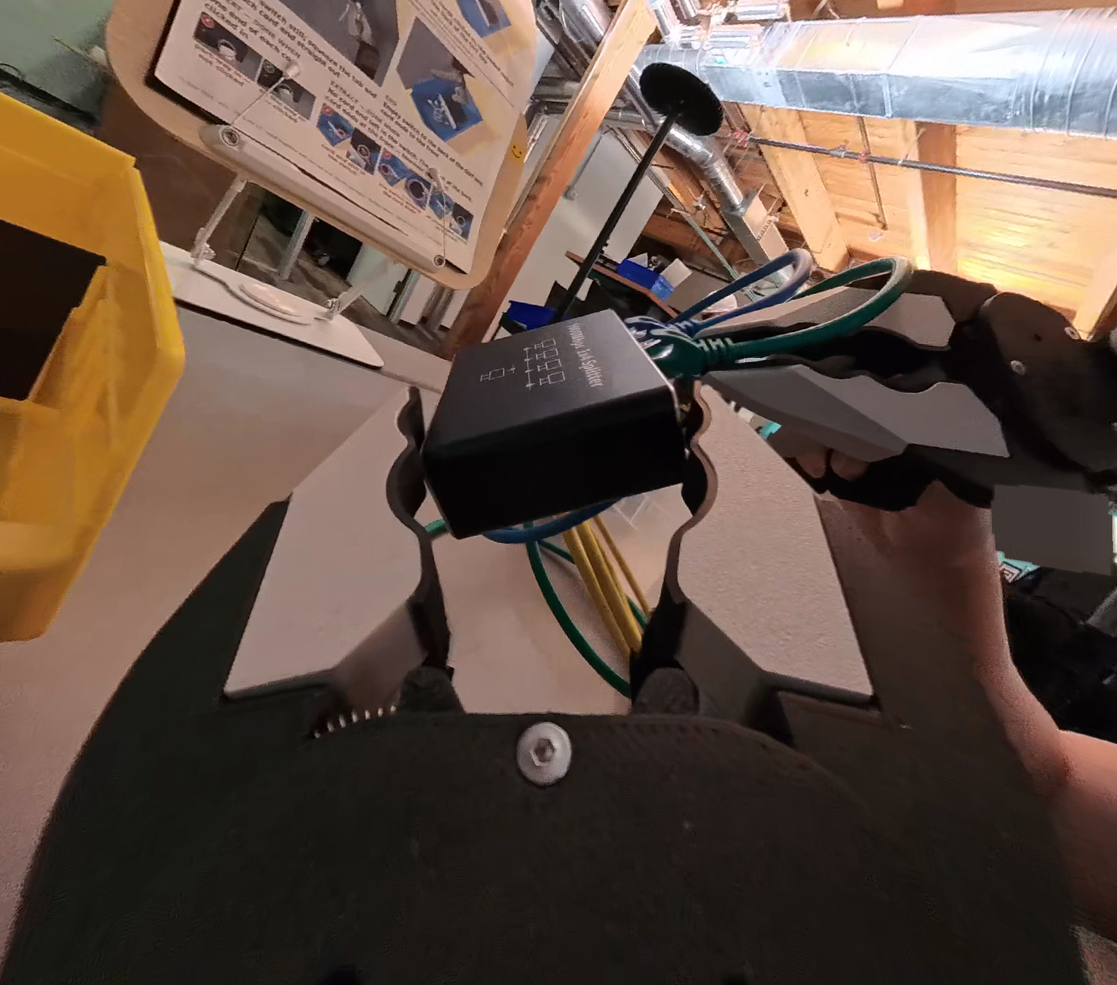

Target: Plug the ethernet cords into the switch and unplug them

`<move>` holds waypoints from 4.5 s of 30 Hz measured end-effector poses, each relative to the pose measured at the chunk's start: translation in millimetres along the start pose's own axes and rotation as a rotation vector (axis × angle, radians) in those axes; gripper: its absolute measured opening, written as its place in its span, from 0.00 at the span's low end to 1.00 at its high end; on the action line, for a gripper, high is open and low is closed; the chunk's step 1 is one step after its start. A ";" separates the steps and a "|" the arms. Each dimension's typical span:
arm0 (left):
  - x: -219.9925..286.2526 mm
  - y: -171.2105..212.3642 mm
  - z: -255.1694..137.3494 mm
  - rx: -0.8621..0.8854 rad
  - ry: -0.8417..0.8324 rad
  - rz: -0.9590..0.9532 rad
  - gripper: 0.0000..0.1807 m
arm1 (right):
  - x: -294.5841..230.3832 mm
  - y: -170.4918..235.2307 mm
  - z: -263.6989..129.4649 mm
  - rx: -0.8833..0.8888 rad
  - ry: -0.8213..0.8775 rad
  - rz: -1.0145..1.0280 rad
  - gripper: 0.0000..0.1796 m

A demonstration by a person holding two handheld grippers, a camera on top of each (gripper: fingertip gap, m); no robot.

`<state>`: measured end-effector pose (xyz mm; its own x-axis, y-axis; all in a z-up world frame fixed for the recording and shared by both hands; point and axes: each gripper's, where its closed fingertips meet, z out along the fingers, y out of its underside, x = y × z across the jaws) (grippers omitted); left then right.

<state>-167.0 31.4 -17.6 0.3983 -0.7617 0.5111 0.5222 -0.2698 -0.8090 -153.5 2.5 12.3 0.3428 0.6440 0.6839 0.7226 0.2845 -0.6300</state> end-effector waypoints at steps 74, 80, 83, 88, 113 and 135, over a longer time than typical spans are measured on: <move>33.7 17.8 -16.0 -0.370 0.263 -0.147 0.53 | -28.2 16.8 22.9 0.038 -0.046 -0.382 0.19; 35.7 23.1 -13.6 -0.374 0.271 -0.127 0.51 | -28.6 20.5 24.8 0.051 -0.047 -0.415 0.20; 31.1 25.4 -11.8 -0.345 0.248 -0.158 0.50 | -28.8 25.9 28.4 0.034 -0.057 -0.409 0.20; 24.4 29.5 -7.6 -0.271 0.249 -0.390 0.50 | -27.4 36.9 30.6 -0.037 -0.087 -0.357 0.22; 10.3 7.4 -5.7 0.060 0.134 -0.487 0.50 | -7.3 -26.5 -20.0 0.091 -0.202 0.405 0.04; 31.0 -40.0 -24.5 0.229 0.017 0.009 0.51 | -4.3 -48.9 -28.1 0.246 -0.131 0.289 0.03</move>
<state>-194.0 4.1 23.5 0.3920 -0.7734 0.4981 0.6773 -0.1237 -0.7252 -173.5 -34.2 50.6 0.4198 0.8033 0.4224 0.4366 0.2292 -0.8699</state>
